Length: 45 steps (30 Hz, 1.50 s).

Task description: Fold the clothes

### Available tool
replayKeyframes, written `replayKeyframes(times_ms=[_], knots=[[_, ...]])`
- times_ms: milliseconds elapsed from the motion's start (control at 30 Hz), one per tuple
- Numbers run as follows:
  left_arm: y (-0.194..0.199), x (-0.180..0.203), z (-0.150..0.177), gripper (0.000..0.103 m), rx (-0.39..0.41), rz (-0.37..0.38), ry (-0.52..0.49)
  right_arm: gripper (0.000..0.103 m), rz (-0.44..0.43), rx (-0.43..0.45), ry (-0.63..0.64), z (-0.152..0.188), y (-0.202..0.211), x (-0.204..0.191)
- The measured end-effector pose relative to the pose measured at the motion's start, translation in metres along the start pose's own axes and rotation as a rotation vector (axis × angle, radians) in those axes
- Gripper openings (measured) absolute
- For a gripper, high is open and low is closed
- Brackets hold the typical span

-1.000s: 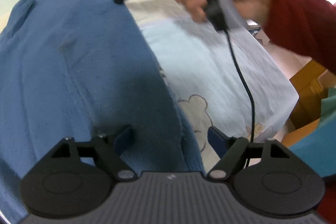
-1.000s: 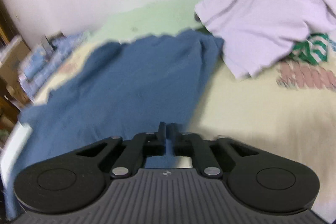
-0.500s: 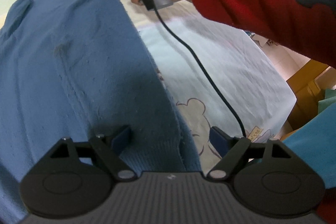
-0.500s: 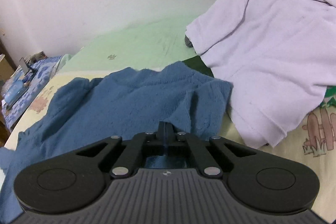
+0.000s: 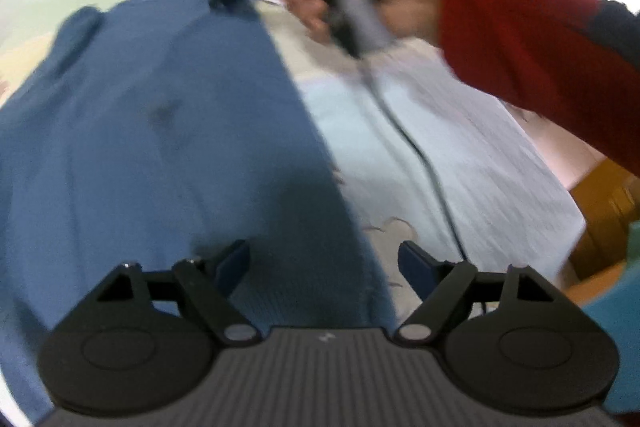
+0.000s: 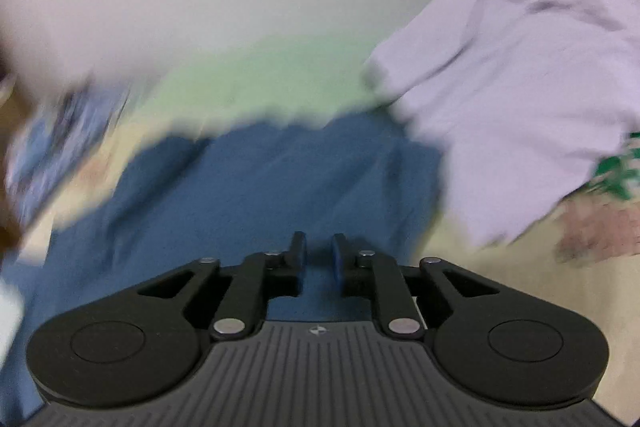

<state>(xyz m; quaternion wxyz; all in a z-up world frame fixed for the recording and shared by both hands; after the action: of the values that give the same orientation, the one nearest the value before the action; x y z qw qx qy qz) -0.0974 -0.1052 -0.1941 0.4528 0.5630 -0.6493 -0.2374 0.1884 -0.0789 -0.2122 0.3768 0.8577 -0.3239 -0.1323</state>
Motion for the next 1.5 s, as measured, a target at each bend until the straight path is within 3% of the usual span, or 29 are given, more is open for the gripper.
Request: replayKeyframes(times_ms=[67,133,200,267,333,400,567,767,833,933,1033,1133,1233,1267,1333,1400,1433,1500], knots=[[0.003,-0.015,-0.002,0.081,0.011,-0.033,0.032,0.016,0.056,-0.013,0.067,-0.002,0.003,-0.008],[0.006,-0.031,-0.004,0.083,0.020,-0.067,0.063,0.018,0.029,0.009,0.065,-0.012,0.012,-0.021],[0.011,-0.048,-0.007,0.084,0.034,-0.106,0.067,0.018,-0.054,0.048,0.071,-0.028,0.023,-0.043],[0.020,-0.063,-0.011,0.085,0.063,-0.123,0.070,0.020,-0.079,0.059,0.130,-0.041,0.027,-0.071],[0.033,-0.082,-0.017,0.086,0.099,-0.138,0.077,0.034,-0.098,0.066,0.194,-0.054,0.031,-0.099],[0.044,-0.106,-0.019,0.087,0.118,-0.151,0.089,0.041,-0.111,0.070,0.242,-0.065,0.031,-0.125],[0.072,-0.167,-0.023,0.091,0.157,-0.183,0.121,0.041,-0.123,0.019,0.221,-0.063,0.008,-0.166],[0.059,-0.203,-0.003,0.091,0.048,-0.057,0.167,0.038,-0.072,-0.104,0.173,-0.040,-0.019,-0.189],[0.055,-0.199,0.001,0.091,0.021,0.000,0.145,0.038,-0.122,-0.060,0.208,-0.053,-0.012,-0.208],[0.049,-0.191,0.003,0.091,-0.009,0.093,0.107,0.045,-0.223,-0.001,0.408,-0.076,-0.005,-0.271],[0.044,-0.190,0.003,0.092,-0.006,0.118,0.073,0.062,-0.289,0.034,0.650,-0.084,-0.010,-0.336],[0.045,-0.191,0.003,0.092,0.001,0.138,0.076,0.064,-0.324,0.041,0.895,-0.077,-0.026,-0.389],[0.045,-0.193,0.003,0.092,0.010,0.151,0.088,0.064,-0.320,0.020,1.000,-0.070,-0.045,-0.409],[0.046,-0.194,0.004,0.092,0.014,0.149,0.090,0.063,-0.313,0.018,0.999,-0.071,-0.051,-0.408],[0.049,-0.191,0.006,0.092,0.022,0.140,0.096,0.053,-0.326,-0.002,0.944,-0.074,-0.058,-0.401],[0.048,-0.190,0.004,0.088,0.031,0.125,0.106,0.019,-0.333,-0.009,0.878,-0.080,-0.061,-0.395],[0.048,-0.190,0.003,0.084,0.035,0.117,0.111,0.011,-0.330,0.004,0.834,-0.086,-0.057,-0.389],[0.046,-0.189,0.000,0.079,0.044,0.102,0.122,0.010,-0.330,0.040,0.740,-0.099,-0.049,-0.376]])
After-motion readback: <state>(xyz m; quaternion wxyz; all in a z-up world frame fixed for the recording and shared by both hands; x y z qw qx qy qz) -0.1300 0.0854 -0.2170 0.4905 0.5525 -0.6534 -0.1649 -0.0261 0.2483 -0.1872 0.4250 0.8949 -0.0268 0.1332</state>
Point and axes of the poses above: each gripper's, at about its wrist camera, not at the fingertips, and y roughly against the way its jaws point, x to its right, z to its underside, the point moved 10 cm from there along -y, roughly the way its jaws point, and after that the axes turned 15 degrees about y, right-handed, at the moved point
